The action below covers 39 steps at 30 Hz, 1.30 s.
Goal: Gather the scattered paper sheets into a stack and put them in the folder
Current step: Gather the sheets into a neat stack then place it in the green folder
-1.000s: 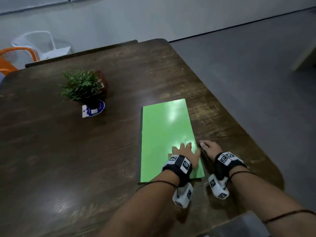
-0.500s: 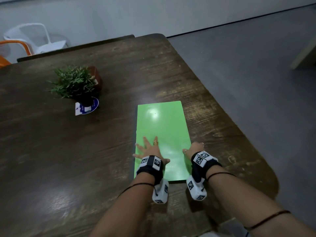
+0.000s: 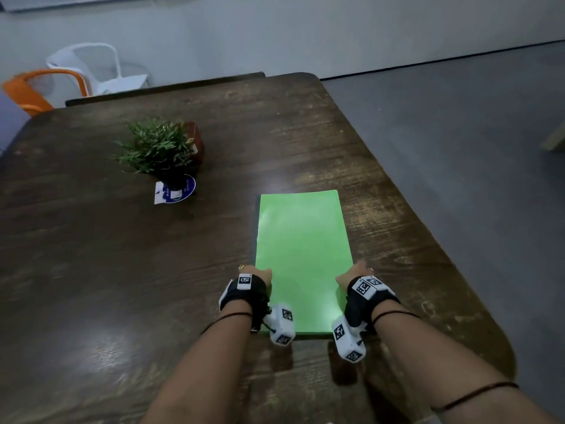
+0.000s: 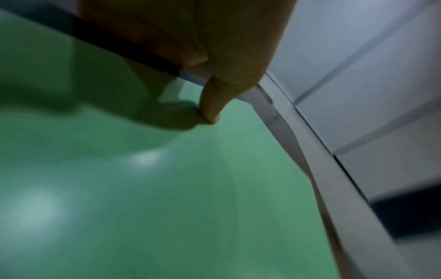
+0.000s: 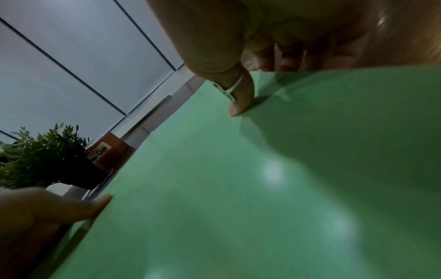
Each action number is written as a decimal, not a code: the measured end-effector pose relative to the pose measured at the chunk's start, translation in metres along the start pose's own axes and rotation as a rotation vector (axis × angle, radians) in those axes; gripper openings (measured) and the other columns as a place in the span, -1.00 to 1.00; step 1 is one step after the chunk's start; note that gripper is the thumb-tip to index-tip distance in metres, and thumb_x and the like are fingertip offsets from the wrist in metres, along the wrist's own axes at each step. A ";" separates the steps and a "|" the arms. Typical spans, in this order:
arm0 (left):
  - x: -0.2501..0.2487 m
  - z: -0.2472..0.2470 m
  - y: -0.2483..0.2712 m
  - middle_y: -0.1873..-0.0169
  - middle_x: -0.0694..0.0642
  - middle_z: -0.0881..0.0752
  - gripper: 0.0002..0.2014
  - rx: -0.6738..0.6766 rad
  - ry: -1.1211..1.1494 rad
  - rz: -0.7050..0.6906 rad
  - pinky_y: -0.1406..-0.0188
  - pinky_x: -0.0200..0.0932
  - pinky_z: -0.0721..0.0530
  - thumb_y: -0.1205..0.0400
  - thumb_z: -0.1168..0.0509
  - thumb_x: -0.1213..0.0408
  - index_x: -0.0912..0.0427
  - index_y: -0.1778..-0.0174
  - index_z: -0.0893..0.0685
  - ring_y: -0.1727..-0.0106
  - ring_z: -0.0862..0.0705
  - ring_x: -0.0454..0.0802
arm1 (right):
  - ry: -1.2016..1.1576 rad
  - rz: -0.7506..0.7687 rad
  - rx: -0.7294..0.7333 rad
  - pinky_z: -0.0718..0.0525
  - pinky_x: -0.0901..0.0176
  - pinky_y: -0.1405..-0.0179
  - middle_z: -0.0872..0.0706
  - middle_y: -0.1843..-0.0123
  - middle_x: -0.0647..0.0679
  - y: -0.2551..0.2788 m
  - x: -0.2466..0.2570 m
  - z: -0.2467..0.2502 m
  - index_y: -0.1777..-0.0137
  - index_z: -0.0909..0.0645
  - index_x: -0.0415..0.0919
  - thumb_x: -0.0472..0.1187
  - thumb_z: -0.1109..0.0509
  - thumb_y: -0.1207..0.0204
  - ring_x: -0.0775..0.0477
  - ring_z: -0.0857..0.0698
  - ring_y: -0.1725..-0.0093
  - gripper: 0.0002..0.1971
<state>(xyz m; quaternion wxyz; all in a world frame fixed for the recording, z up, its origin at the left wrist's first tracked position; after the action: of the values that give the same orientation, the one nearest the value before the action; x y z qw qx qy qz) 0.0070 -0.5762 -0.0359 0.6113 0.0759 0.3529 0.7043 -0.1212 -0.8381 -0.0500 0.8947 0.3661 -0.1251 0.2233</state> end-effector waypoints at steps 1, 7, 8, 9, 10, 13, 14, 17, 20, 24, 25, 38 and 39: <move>-0.003 0.001 -0.002 -0.38 0.33 -0.50 -0.51 0.022 -0.014 -0.015 -0.35 -0.03 -0.50 -0.67 -0.17 0.09 0.38 -0.41 -0.43 -0.39 -0.51 0.28 | -0.012 -0.010 -0.022 -0.50 0.02 -0.27 -0.46 -0.44 -0.32 -0.001 0.002 0.000 -0.47 -0.26 -0.35 -0.18 -0.40 -0.52 -0.28 -0.51 -0.39 -0.41; 0.000 0.031 -0.024 -0.39 0.33 -0.52 -0.33 -0.039 0.142 0.040 -0.36 0.01 -0.47 -0.63 -0.23 -0.04 0.38 -0.48 -0.26 -0.39 -0.51 0.28 | -0.120 0.064 -0.003 -0.54 0.00 -0.22 -0.55 -0.38 -0.31 -0.012 0.053 -0.004 -0.49 -0.20 -0.33 -0.25 -0.34 -0.56 -0.30 -0.59 -0.31 -0.44; 0.000 0.039 -0.029 -0.39 0.34 -0.52 -0.32 -0.050 0.167 0.044 -0.35 0.00 -0.46 -0.65 -0.23 -0.03 0.39 -0.50 -0.23 -0.39 -0.51 0.29 | -0.148 0.088 -0.011 -0.56 0.00 -0.21 -0.57 -0.37 -0.31 -0.016 0.067 -0.003 -0.46 -0.24 -0.33 -0.27 -0.34 -0.56 -0.30 -0.60 -0.30 -0.47; -0.001 0.047 -0.034 -0.39 0.35 -0.52 -0.33 -0.066 0.183 0.044 -0.33 0.00 -0.45 -0.66 -0.21 -0.02 0.40 -0.51 -0.22 -0.39 -0.51 0.29 | -0.168 0.106 -0.020 -0.56 0.01 -0.19 -0.58 -0.35 -0.31 -0.020 0.081 -0.002 -0.42 -0.28 -0.35 -0.30 -0.34 -0.55 -0.30 -0.61 -0.28 -0.51; -0.001 0.054 -0.039 -0.38 0.35 -0.52 -0.34 -0.074 0.197 0.042 -0.31 0.00 -0.46 -0.67 -0.20 -0.02 0.39 -0.51 -0.22 -0.38 -0.52 0.29 | -0.185 0.130 -0.030 -0.56 0.02 -0.17 -0.59 -0.33 -0.32 -0.024 0.096 0.000 -0.38 -0.31 -0.37 -0.32 -0.35 -0.54 -0.30 -0.62 -0.28 -0.55; -0.003 0.071 -0.061 -0.41 0.35 -0.50 -0.35 -0.092 0.254 0.069 -0.31 0.03 -0.46 -0.69 -0.17 0.00 0.38 -0.55 -0.17 -0.39 -0.51 0.29 | -0.183 0.198 -0.038 -0.58 -0.01 -0.15 -0.59 -0.31 -0.34 -0.042 0.143 0.000 -0.35 -0.33 -0.38 -0.33 -0.34 -0.54 -0.32 -0.62 -0.26 -0.58; -0.005 0.077 -0.069 -0.41 0.35 -0.49 -0.35 -0.099 0.265 0.071 -0.31 0.04 -0.47 -0.70 -0.16 0.00 0.39 -0.54 -0.17 -0.39 -0.52 0.29 | -0.178 0.219 -0.039 -0.57 0.01 -0.11 -0.59 -0.31 -0.33 -0.049 0.158 -0.001 -0.37 -0.32 -0.36 -0.33 -0.32 -0.55 -0.32 -0.62 -0.25 -0.58; -0.011 0.095 -0.097 -0.35 0.35 -0.55 -0.39 -0.143 0.269 0.067 -0.24 0.07 -0.52 -0.69 -0.17 -0.01 0.40 -0.47 -0.27 -0.32 -0.57 0.30 | -0.143 0.256 -0.055 -0.56 0.03 -0.05 -0.59 -0.30 -0.33 -0.070 0.194 -0.005 -0.39 -0.31 -0.34 -0.35 -0.29 -0.57 -0.33 -0.63 -0.23 -0.59; -0.019 0.113 -0.121 -0.30 0.35 -0.58 -0.43 -0.176 0.223 0.047 -0.18 0.04 -0.54 -0.70 -0.16 0.03 0.43 -0.44 -0.31 -0.30 -0.58 0.27 | -0.123 0.261 -0.047 -0.56 0.01 -0.03 -0.60 -0.27 -0.37 -0.083 0.221 -0.016 -0.35 -0.30 -0.38 -0.35 -0.29 -0.58 -0.33 -0.63 -0.22 -0.62; -0.024 0.123 -0.157 -0.37 0.39 -0.49 -0.39 -0.211 0.166 0.030 -0.27 0.09 -0.49 -0.68 -0.21 0.08 0.44 -0.49 -0.22 -0.39 -0.48 0.31 | -0.136 0.206 -0.056 -0.57 -0.05 -0.17 -0.58 -0.31 -0.39 -0.096 0.232 -0.032 -0.38 -0.26 -0.39 -0.36 -0.28 -0.59 -0.34 -0.61 -0.28 -0.59; -0.024 0.123 -0.166 -0.39 0.39 -0.46 -0.37 -0.225 0.159 0.027 -0.29 0.10 -0.48 -0.67 -0.23 0.09 0.42 -0.50 -0.20 -0.41 -0.46 0.31 | -0.143 0.204 -0.062 -0.57 -0.06 -0.18 -0.57 -0.31 -0.39 -0.099 0.235 -0.034 -0.38 -0.26 -0.40 -0.36 -0.28 -0.59 -0.34 -0.60 -0.29 -0.59; -0.039 0.125 -0.167 -0.64 0.21 0.19 -0.25 -0.447 -0.237 -0.063 -0.36 0.16 -0.34 -0.66 -0.18 -0.04 -0.20 -0.63 0.17 -0.57 -0.10 0.21 | 0.207 0.236 -0.207 -0.30 -0.06 -0.45 -0.24 -0.58 -0.21 -0.084 0.221 -0.026 -0.53 -0.30 -0.24 0.13 -0.22 -0.56 -0.25 -0.26 -0.50 -0.36; -0.043 0.129 -0.165 -0.63 0.18 0.30 -0.25 -0.454 -0.199 -0.094 -0.39 0.17 -0.31 -0.67 -0.15 -0.06 -0.22 -0.62 0.23 -0.59 -0.05 0.20 | 0.205 0.237 -0.200 -0.27 -0.06 -0.47 -0.19 -0.61 -0.20 -0.081 0.216 -0.023 -0.58 -0.21 -0.19 0.18 -0.20 -0.56 -0.25 -0.24 -0.53 -0.31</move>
<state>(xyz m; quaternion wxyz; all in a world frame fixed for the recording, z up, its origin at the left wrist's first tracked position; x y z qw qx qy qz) 0.2204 -0.5631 -0.0238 0.6764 -0.0110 0.1269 0.7254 0.1079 -0.8060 -0.0307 0.9021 0.2335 -0.0972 0.3497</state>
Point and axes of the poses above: each hand's wrist, its own y-axis away from the middle knuckle, its own z-axis out of the back of the hand, x = y × z, the point moved 10 cm from there along -y, towards the middle knuckle
